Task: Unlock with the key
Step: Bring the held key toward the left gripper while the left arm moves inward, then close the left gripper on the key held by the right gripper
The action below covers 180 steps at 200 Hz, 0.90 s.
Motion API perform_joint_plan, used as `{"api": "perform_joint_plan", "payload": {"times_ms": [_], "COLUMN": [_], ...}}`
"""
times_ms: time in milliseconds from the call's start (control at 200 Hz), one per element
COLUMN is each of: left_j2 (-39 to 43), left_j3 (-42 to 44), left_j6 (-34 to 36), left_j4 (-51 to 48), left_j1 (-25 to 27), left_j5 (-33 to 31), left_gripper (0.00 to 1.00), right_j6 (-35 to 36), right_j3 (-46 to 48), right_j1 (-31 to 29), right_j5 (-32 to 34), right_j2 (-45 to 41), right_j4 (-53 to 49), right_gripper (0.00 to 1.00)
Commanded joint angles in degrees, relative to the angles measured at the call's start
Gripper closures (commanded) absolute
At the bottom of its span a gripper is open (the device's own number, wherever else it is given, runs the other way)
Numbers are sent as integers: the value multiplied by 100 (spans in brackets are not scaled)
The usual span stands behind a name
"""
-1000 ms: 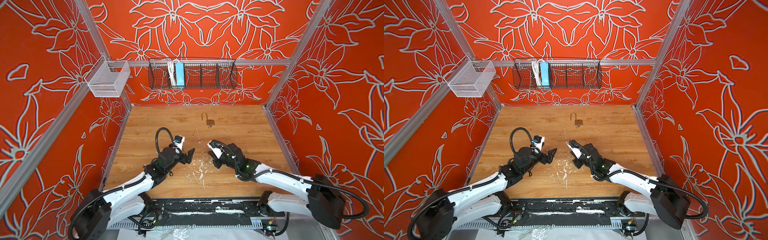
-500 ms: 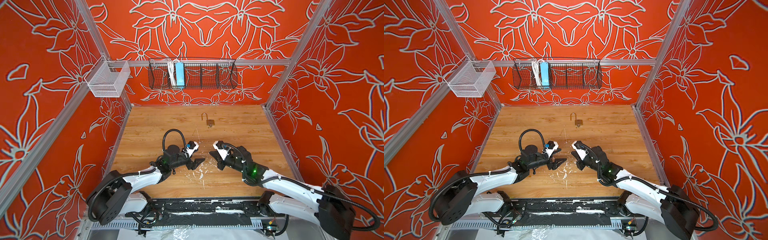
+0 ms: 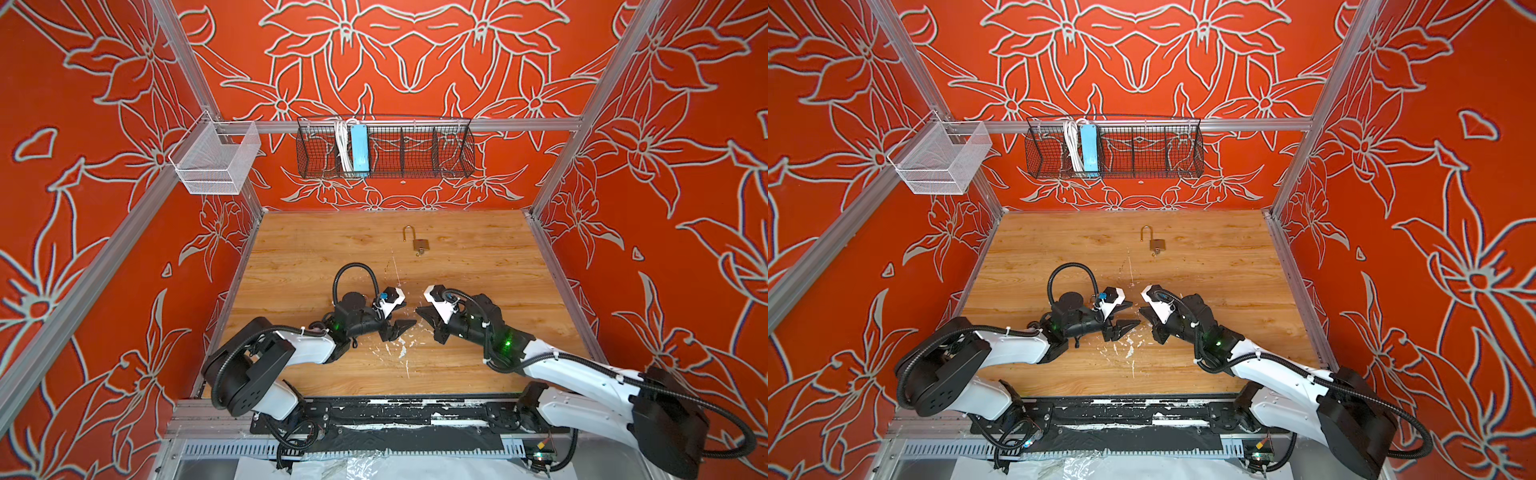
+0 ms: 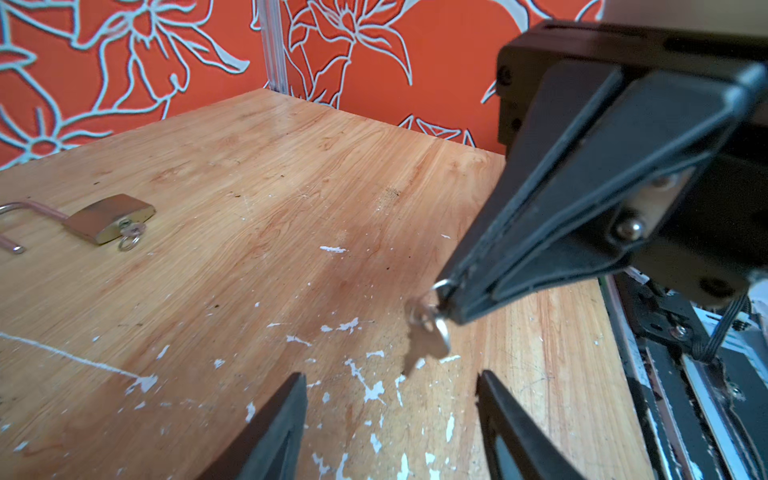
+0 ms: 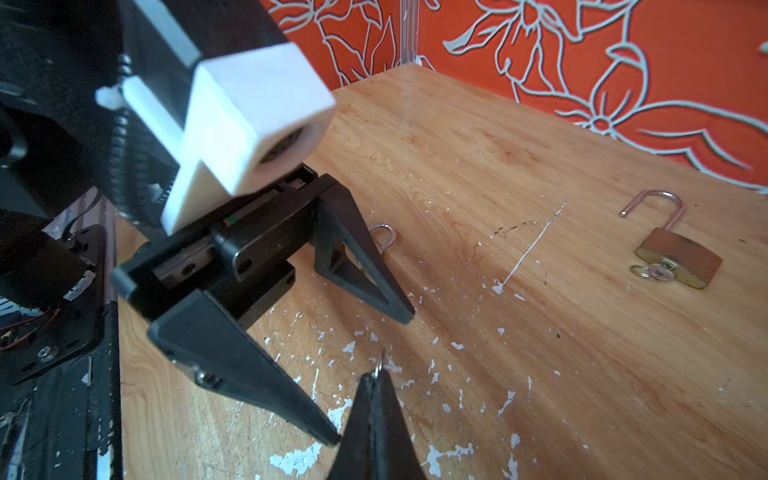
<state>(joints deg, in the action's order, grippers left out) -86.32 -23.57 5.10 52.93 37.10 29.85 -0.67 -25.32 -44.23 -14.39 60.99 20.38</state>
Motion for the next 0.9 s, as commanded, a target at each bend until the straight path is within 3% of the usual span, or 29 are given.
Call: {"api": "perform_joint_plan", "payload": {"times_ms": [0, 280, 415, 896], "left_j2": [-172, -244, -278, -416], "left_j3": [-22, 3, -50, -141], "left_j6": [-1, -7, -9, 43], "left_j4": [649, 799, 721, 630], "left_j1": [111, 157, 157, 183], "left_j5": [-188, -559, -486, -574], "left_gripper": [37, 49, 61, 65], "right_j6": [-56, -59, -59, -118], "right_j3": [-129, -105, -87, -25], "right_j1": [24, 29, 32, 33], "right_j5": [-239, -213, -195, -239], "right_j2": [49, 35, 24, -81], "right_j4": [139, 183, 184, 270], "right_gripper": [100, 100, 100, 100]}}
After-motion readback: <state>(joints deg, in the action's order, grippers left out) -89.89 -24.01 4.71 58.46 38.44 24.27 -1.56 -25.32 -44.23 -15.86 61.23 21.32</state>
